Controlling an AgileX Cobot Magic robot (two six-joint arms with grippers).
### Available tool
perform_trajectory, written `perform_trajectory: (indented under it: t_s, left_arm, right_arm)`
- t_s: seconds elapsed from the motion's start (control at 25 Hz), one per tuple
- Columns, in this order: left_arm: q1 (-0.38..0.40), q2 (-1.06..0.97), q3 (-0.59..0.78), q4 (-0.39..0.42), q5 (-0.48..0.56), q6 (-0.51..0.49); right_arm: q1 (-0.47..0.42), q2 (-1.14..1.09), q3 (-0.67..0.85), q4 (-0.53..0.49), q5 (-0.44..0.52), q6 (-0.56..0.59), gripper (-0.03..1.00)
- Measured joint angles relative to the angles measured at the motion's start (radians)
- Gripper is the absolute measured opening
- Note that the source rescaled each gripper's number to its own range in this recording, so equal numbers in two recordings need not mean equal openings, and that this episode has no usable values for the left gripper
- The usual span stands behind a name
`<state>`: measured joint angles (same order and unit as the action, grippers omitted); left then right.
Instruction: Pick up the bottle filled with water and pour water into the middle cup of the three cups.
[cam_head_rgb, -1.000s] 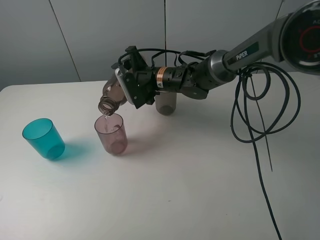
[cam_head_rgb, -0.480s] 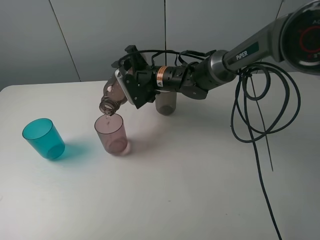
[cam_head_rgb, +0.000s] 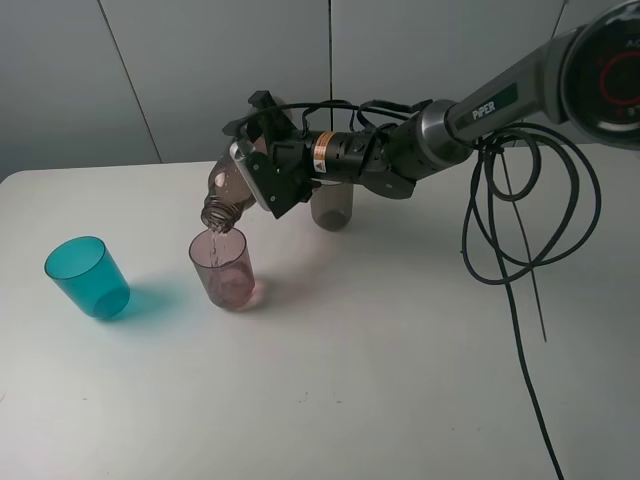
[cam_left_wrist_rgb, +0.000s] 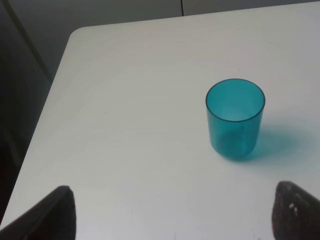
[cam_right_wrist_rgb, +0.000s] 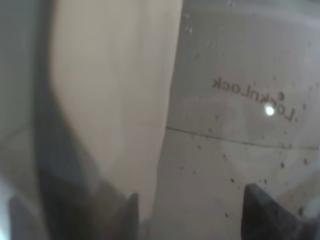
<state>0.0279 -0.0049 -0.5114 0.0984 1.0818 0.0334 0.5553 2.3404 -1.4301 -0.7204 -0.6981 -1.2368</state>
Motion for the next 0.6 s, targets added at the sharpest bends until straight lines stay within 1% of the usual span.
perform_trajectory:
  t_s: [0.6]
  left_arm:
    - [0.0, 0.0, 0.0, 0.0, 0.0, 0.0]
  right_arm:
    - [0.0, -0.002, 0.0, 0.008, -0.03, -0.068, 0.05]
